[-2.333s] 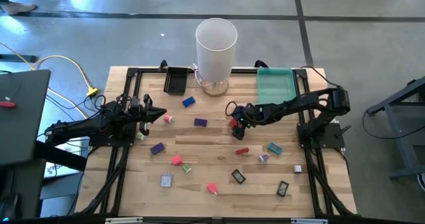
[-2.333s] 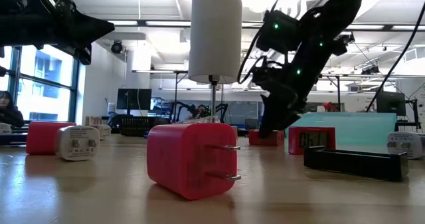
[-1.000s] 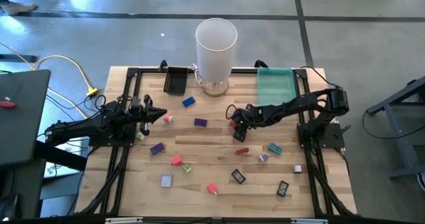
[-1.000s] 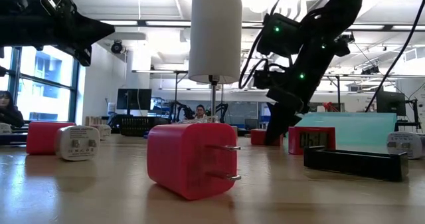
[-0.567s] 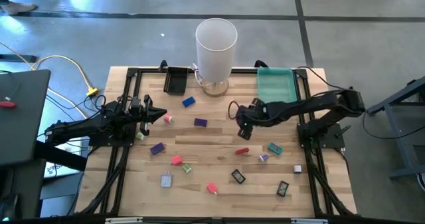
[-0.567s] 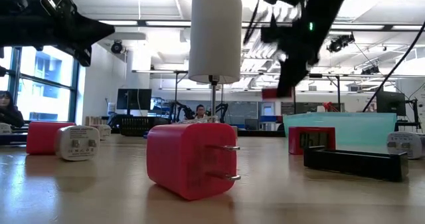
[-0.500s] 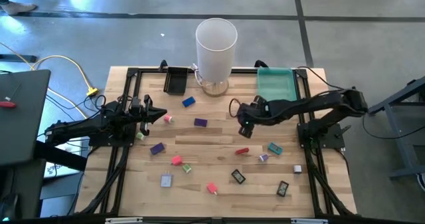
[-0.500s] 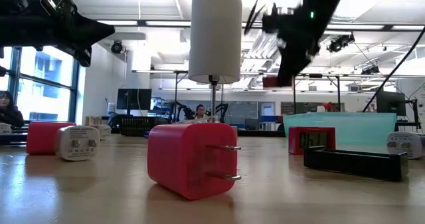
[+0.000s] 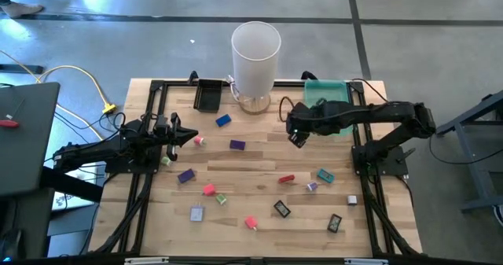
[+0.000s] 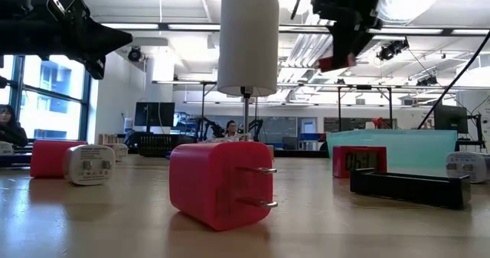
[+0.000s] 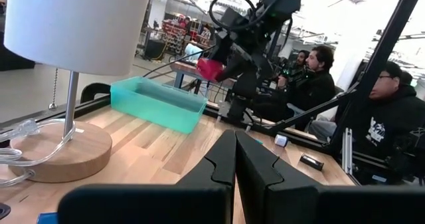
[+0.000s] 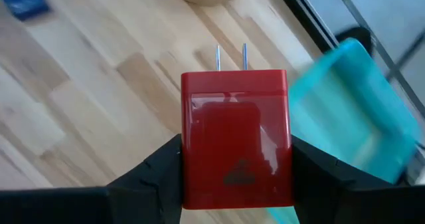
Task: Pick & Place Office items
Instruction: Put the red adapter into the green bin
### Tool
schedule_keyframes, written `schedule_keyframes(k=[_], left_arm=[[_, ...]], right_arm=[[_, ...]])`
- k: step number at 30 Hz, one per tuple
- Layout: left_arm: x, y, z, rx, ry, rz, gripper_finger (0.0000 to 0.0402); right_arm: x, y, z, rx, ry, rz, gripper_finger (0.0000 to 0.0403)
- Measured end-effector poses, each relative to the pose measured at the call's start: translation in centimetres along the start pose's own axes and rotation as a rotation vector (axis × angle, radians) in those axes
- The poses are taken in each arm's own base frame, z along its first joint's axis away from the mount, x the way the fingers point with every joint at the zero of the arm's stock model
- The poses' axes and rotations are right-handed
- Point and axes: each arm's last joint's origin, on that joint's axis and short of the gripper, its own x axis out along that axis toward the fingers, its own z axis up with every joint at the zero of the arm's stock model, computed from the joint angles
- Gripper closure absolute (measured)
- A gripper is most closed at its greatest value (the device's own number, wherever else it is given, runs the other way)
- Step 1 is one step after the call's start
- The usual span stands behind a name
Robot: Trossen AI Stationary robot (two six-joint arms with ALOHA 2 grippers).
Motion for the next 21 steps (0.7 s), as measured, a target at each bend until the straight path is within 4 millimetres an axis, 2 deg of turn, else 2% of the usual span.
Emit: schedule_keyframes(k=[8,14,21], left_arm=[[0.0,0.0,0.0,0.0,0.001,0.0,0.0401],[0.0,0.0,0.0,0.0,0.001,0.0,0.0401],[0.0,0.0,0.0,-0.011,0.002,0.0,0.0401]], right_arm=[[0.3,-2.2,-0.6,0.027,0.133,-0.115,0.0207],[0.8,-4.4,-0.7,0.062,0.191,-0.266,0.0207],[1.5,-6.7,-0.1,0.123,0.244,-0.296,0.0204]])
